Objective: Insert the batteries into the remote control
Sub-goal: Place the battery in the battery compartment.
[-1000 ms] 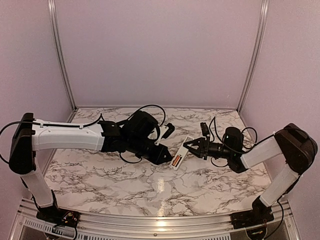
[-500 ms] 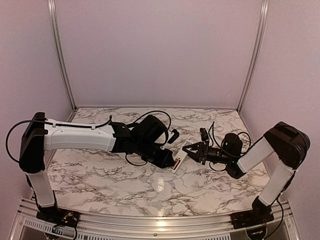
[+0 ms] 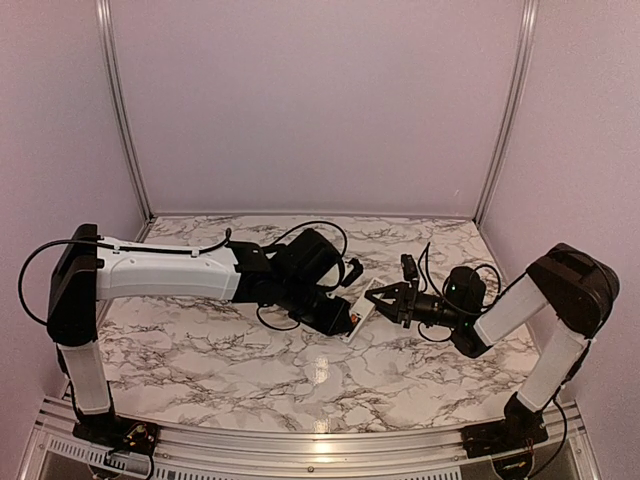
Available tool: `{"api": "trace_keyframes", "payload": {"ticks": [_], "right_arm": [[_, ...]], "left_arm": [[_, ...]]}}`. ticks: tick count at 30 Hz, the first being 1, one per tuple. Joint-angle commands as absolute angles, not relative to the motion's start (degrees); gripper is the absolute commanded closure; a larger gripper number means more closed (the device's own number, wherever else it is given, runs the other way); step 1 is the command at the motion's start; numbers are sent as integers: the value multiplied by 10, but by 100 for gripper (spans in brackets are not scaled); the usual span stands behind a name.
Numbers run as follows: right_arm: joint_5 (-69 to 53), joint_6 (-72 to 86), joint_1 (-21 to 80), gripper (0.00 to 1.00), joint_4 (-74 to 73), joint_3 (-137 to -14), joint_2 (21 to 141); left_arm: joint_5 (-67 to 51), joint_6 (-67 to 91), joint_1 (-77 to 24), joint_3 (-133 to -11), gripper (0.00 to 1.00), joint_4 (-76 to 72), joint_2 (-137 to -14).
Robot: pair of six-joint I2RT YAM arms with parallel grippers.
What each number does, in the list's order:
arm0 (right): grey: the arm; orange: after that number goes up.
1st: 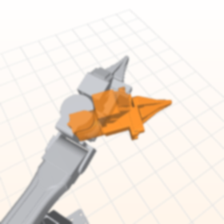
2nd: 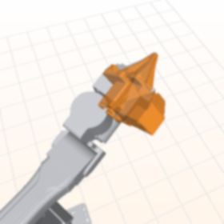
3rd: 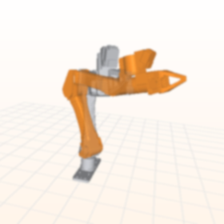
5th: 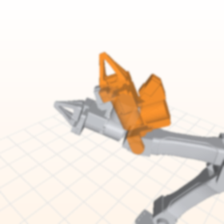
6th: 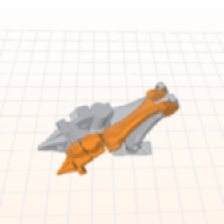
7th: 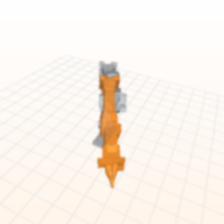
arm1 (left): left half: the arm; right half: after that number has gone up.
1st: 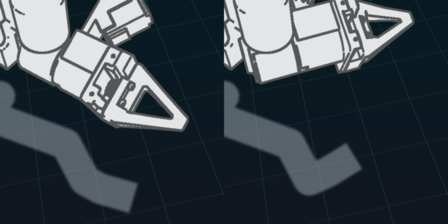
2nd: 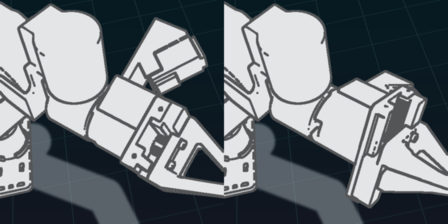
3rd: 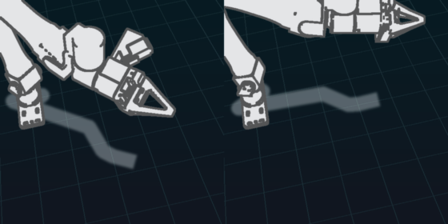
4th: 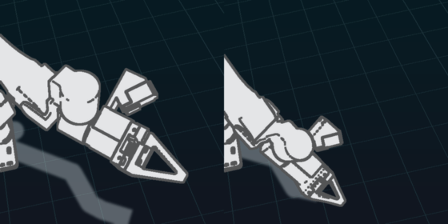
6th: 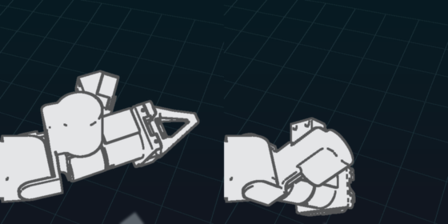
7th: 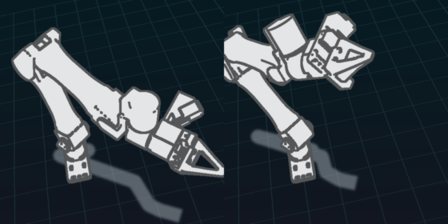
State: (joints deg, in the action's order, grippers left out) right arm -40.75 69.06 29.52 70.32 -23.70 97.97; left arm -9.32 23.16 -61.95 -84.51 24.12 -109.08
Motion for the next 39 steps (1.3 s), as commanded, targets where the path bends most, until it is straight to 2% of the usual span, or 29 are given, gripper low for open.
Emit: {"api": "trace_keyframes", "payload": {"ticks": [1, 12, 17, 26, 33, 39], "right_arm": [[-403, 703, 305, 100, 737, -240, 982], [-396, 711, 309, 100, 752, -236, 990], [-395, 714, 309, 100, 754, -236, 991], [-399, 718, 308, 100, 755, -238, 990], [-408, 720, 309, 100, 756, -238, 990], [-431, 723, 309, 100, 755, -238, 989]], "left_arm": [[-67, 240, -622, -872, 100, 279, -1120], [-67, 243, -623, -887, 97, 303, -1141], [-68, 237, -624, -883, 91, 307, -1137], [-72, 232, -625, -888, 74, 305, -1134], [-63, 226, -623, -872, 68, 274, -1104], [-45, 213, -605, -843, 53, 235, -1047]]}}
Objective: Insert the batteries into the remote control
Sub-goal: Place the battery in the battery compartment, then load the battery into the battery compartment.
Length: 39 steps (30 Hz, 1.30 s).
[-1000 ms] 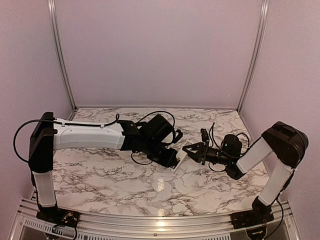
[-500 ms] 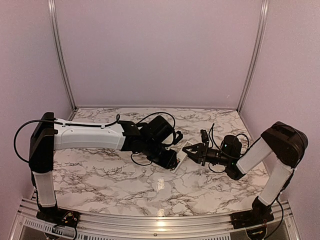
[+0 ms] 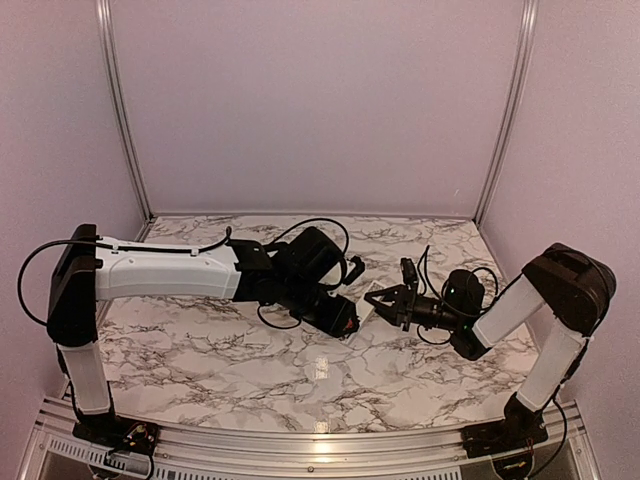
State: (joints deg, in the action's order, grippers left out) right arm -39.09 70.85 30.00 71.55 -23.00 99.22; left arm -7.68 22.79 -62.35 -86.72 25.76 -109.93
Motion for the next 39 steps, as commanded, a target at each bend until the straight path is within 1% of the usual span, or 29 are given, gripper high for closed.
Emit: {"api": "trace_keyframes", "payload": {"ticks": [1, 5, 8, 12, 15, 19, 21, 26, 31, 36, 39], "right_arm": [[-436, 722, 309, 100, 754, -238, 988], [-460, 720, 309, 100, 745, -241, 989], [-478, 726, 309, 100, 746, -242, 986], [-503, 730, 309, 100, 737, -249, 976], [-520, 727, 310, 100, 720, -256, 967], [-536, 711, 319, 100, 681, -270, 957], [-541, 707, 328, 100, 669, -277, 955], [-546, 711, 340, 100, 665, -289, 959], [-548, 714, 348, 100, 666, -298, 963], [-546, 717, 354, 100, 670, -298, 964], [-546, 721, 354, 100, 677, -296, 964]], "left_arm": [[-46, 209, -601, -834, 51, 222, -1036], [-45, 165, -594, -789, 44, 165, -985], [-35, 104, -594, -739, 43, 119, -939], [-81, -7, -594, -652, 41, 56, -865], [-130, -102, -596, -613, 41, 59, -832], [-156, -188, -615, -568, 42, 48, -811], [-156, -223, -630, -550, 44, 33, -804], [-150, -271, -664, -537, 55, 6, -804], [-130, -300, -699, -539, 59, -19, -822], [-124, -318, -717, -551, 65, -13, -845], [-116, -326, -720, -554, 66, -12, -851]]}}
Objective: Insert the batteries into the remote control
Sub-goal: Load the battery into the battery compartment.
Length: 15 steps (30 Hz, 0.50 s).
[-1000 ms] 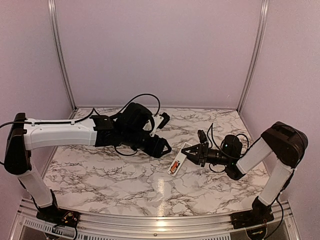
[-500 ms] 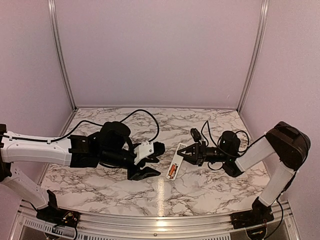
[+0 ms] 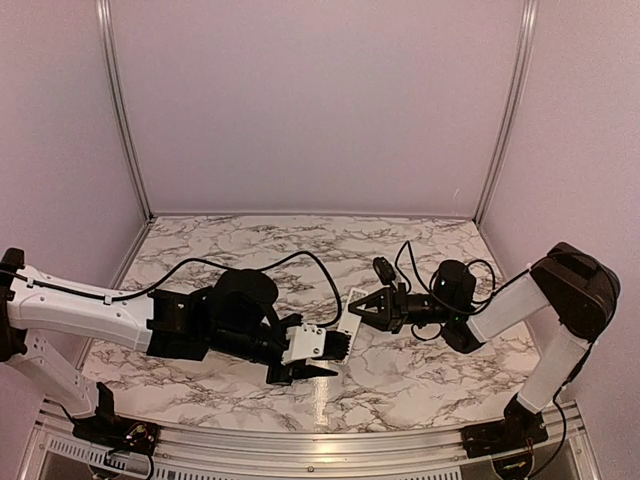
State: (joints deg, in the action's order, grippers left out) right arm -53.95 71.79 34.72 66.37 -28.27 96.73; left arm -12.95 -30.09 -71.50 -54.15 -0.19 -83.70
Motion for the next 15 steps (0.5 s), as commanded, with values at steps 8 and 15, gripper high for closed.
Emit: {"api": "trace_keyframes", "payload": {"ticks": [8, 15], "right_arm": [[-545, 722, 363, 100, 677, -298, 965], [-542, 730, 374, 100, 692, -298, 975]], "left_arm": [[-101, -331, -722, -565, 69, -11, -865], [-92, -340, -724, -568, 71, -4, -875]]}}
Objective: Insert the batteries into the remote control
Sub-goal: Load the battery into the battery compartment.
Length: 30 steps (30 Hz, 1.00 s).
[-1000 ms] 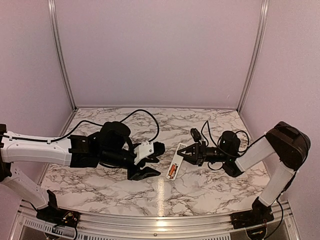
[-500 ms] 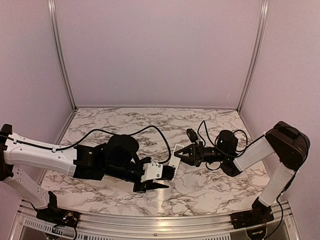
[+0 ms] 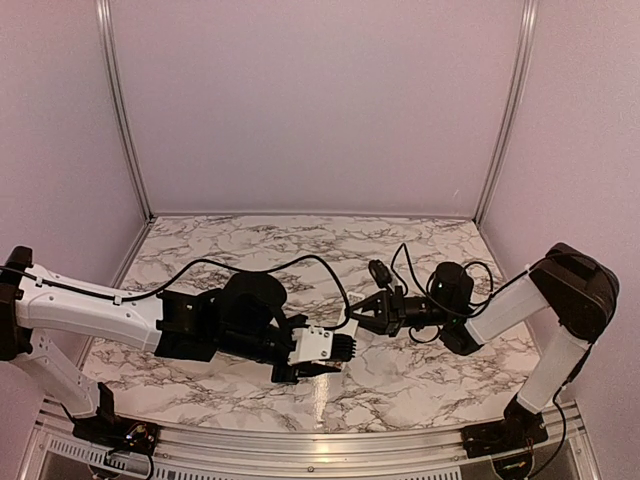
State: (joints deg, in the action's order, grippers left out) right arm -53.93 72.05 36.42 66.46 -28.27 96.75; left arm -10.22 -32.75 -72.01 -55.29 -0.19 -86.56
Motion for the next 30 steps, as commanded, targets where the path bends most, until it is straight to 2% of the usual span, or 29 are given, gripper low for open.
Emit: {"api": "trace_keyframes", "payload": {"ticks": [1, 13, 22, 30], "right_arm": [[-543, 732, 374, 100, 694, -297, 976], [-540, 740, 384, 100, 709, -298, 981], [-540, 744, 388, 100, 716, -300, 983], [-543, 746, 388, 100, 721, -301, 977]], "left_arm": [[-91, -340, -724, -568, 71, -3, -876], [-80, -342, -726, -579, 74, 20, -896], [-58, -339, -726, -590, 84, 37, -912], [-39, -331, -725, -590, 88, 49, -929]]}}
